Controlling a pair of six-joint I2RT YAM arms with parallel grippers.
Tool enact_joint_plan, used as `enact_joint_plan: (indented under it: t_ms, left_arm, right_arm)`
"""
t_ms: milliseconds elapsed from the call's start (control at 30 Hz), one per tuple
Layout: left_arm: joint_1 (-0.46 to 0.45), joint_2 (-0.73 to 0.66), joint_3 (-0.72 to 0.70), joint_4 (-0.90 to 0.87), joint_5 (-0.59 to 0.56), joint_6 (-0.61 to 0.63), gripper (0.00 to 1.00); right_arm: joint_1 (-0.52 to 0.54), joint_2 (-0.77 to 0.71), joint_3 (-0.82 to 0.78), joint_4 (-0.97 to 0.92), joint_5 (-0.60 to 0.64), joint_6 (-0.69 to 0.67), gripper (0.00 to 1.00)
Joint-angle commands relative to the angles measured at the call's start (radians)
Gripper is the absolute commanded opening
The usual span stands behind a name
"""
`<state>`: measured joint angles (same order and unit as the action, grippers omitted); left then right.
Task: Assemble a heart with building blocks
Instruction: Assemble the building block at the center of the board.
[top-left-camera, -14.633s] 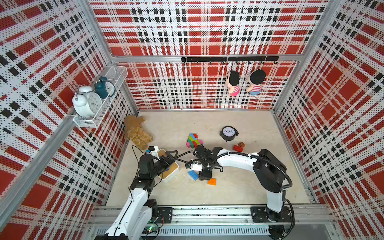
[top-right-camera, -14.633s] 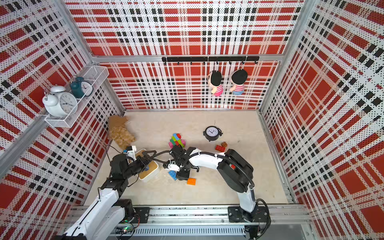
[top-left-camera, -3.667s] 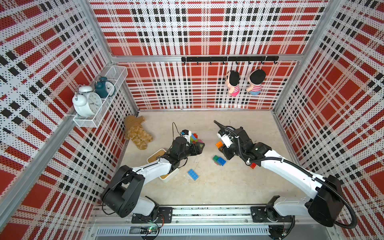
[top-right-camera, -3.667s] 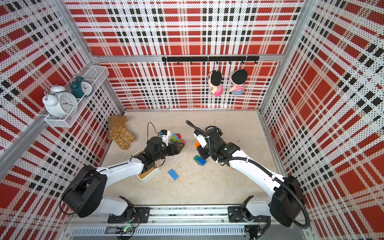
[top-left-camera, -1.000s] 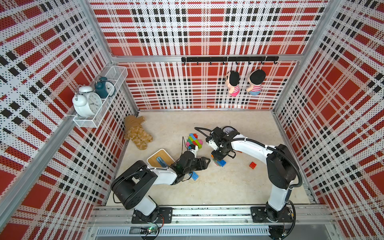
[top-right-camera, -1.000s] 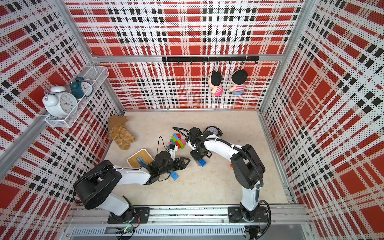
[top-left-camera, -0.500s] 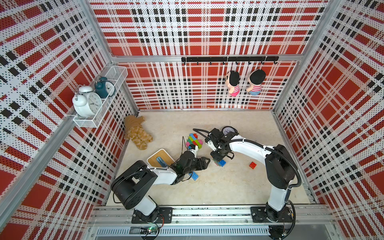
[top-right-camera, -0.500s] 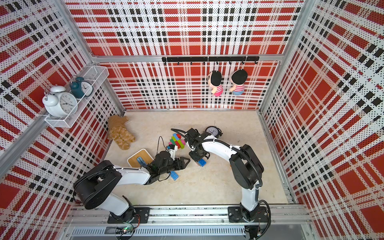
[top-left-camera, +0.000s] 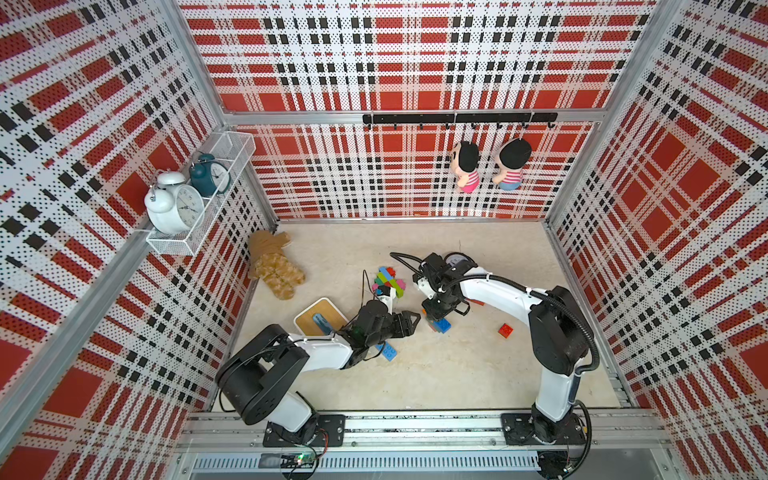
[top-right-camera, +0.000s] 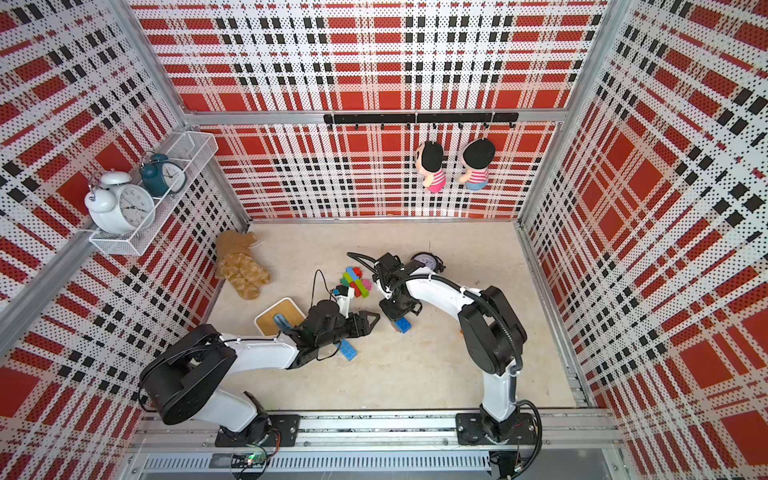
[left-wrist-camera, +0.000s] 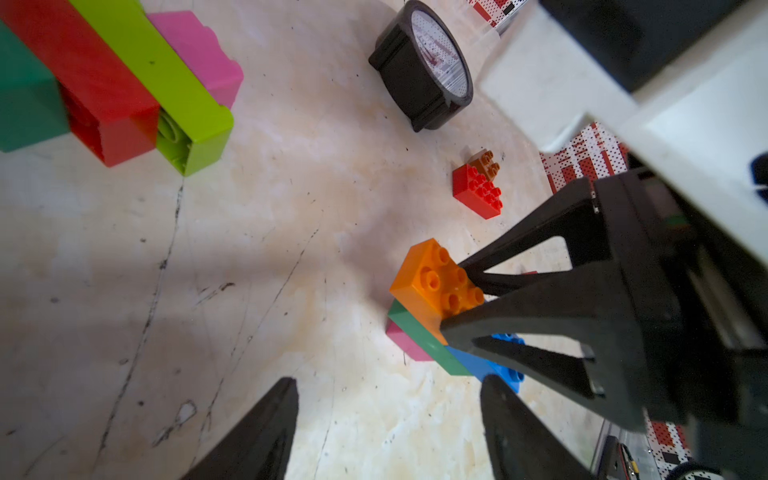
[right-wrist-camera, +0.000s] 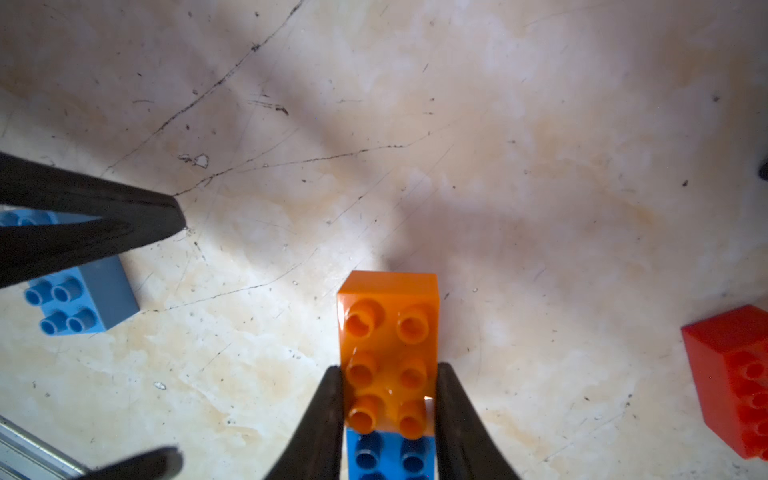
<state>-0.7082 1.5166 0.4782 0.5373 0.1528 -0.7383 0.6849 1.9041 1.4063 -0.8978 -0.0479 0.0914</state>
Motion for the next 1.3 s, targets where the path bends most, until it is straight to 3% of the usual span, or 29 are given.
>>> enact_joint_plan:
  t_ms: [0,133,300,800,967,1100,1167,1267]
  left_arm:
    - [0.004,-0.027,0.003,-0.011,-0.015,0.016,0.73]
    - [0.004,-0.027,0.006,-0.012,-0.015,0.017,0.73]
    - [0.004,-0.035,0.006,-0.021,-0.021,0.018,0.73]
    - [0.004,-0.045,0.015,-0.04,-0.032,0.027,0.73]
    - [0.005,-0.063,0.022,-0.059,-0.041,0.033,0.74]
    - [0.009,-0.098,0.022,-0.079,-0.06,0.034,0.75]
    - [0.014,-0.113,0.022,-0.09,-0.068,0.036,0.76]
    - [0.022,-0.128,0.032,-0.107,-0.071,0.048,0.77]
  right_arm:
    - [0.001,0.116,-0.106,-0.138,0.092,0.009,0.0]
    - [0.001,0.109,-0.11,-0.128,0.057,0.013,0.0]
    - [0.026,0.133,-0.085,-0.168,0.158,0.033,0.0]
    - [0.029,0.069,-0.062,-0.112,0.118,0.063,0.0]
    - [0.024,0.017,-0.019,-0.068,0.077,0.074,0.43]
    - [0.022,-0.04,0.008,-0.011,0.04,0.082,0.66]
    - [0.019,-0.074,0.011,0.014,0.023,0.081,0.72]
    - [0.003,-0.147,-0.014,0.065,0.011,0.087,0.72]
